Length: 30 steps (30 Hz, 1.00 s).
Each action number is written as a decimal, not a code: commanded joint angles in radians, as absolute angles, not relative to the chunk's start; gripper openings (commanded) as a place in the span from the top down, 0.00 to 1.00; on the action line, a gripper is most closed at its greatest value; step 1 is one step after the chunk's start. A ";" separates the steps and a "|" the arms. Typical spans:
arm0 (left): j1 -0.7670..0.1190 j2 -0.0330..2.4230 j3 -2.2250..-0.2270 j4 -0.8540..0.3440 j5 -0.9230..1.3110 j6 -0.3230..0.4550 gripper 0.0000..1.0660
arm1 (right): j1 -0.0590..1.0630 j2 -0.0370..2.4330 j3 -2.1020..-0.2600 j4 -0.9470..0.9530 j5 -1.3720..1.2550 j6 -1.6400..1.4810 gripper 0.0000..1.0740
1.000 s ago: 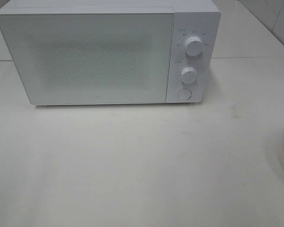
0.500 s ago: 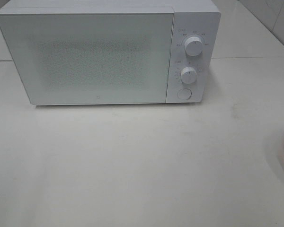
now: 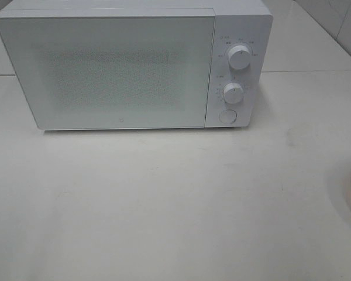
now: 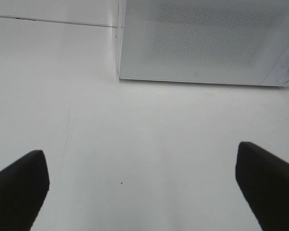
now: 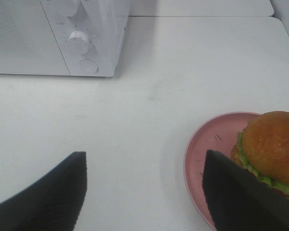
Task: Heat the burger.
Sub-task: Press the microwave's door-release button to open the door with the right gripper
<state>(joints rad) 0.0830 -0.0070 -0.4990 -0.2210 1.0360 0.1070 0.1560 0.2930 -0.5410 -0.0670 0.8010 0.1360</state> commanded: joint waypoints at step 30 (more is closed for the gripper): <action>0.087 -0.026 -0.496 -0.221 1.031 0.107 0.08 | 0.153 0.870 -0.548 -0.068 0.302 0.141 0.37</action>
